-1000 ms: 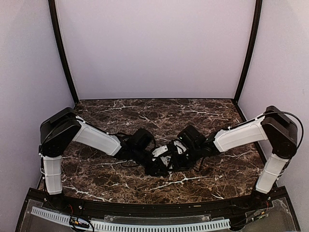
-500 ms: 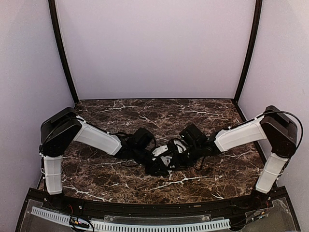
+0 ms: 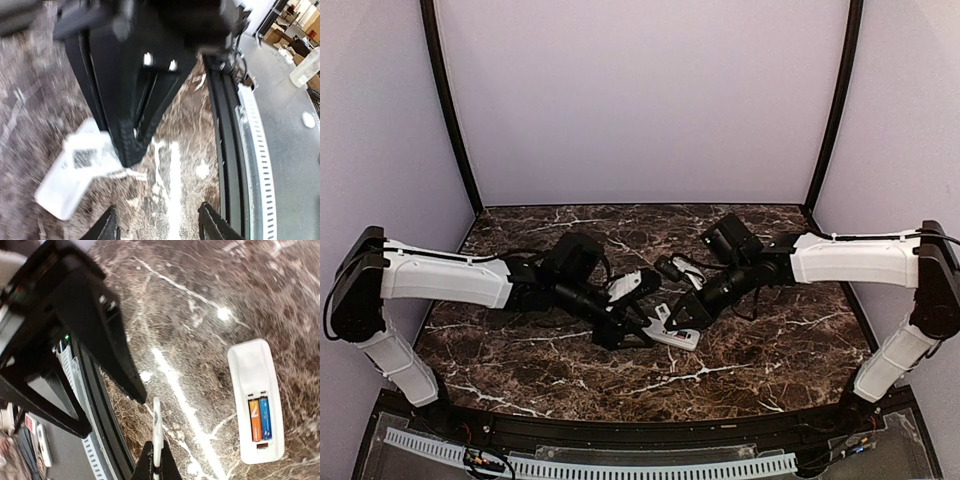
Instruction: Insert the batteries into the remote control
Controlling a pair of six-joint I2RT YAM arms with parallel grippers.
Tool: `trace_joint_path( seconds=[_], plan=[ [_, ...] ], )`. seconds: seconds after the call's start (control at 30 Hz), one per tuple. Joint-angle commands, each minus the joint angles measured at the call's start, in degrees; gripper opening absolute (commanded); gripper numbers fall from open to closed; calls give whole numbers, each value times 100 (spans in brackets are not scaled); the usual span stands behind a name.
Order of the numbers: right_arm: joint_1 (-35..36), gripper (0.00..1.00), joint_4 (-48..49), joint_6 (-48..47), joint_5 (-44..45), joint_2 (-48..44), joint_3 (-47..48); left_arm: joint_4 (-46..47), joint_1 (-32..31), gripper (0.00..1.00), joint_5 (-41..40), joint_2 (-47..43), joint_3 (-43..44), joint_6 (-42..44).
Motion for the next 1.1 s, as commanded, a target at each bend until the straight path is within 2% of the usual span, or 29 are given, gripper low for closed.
trace_joint_path(
  seconds=[0.0, 0.13, 0.23, 0.37, 0.7, 0.8, 0.9, 1.07],
  plan=[
    [28, 0, -818, -1607, -569, -256, 426, -568, 201, 58, 442, -520, 202, -10],
    [107, 0, -1113, -2267, -597, -392, 725, -1052, 314, 62, 615, -675, 539, -76],
    [200, 0, -1152, -2627, -683, -551, 816, -1322, 317, 61, 607, -649, 828, -31],
    [345, 0, -1112, -2883, -638, -693, 847, -1181, 318, 51, 692, -626, 946, -255],
    [484, 0, -1263, -3026, -263, -610, 1041, -840, 301, 47, 1392, -522, 1087, -658],
    [503, 0, -1289, -3083, -281, -559, 1108, -848, 223, 45, 1258, -553, 1076, -617],
    [532, 0, -1250, -3132, -296, -532, 1141, -878, 213, 36, 1130, -488, 1113, -628],
    [563, 0, -1308, -3206, -276, -436, 1218, -752, 200, 31, 1168, -383, 1181, -726]
  ],
)
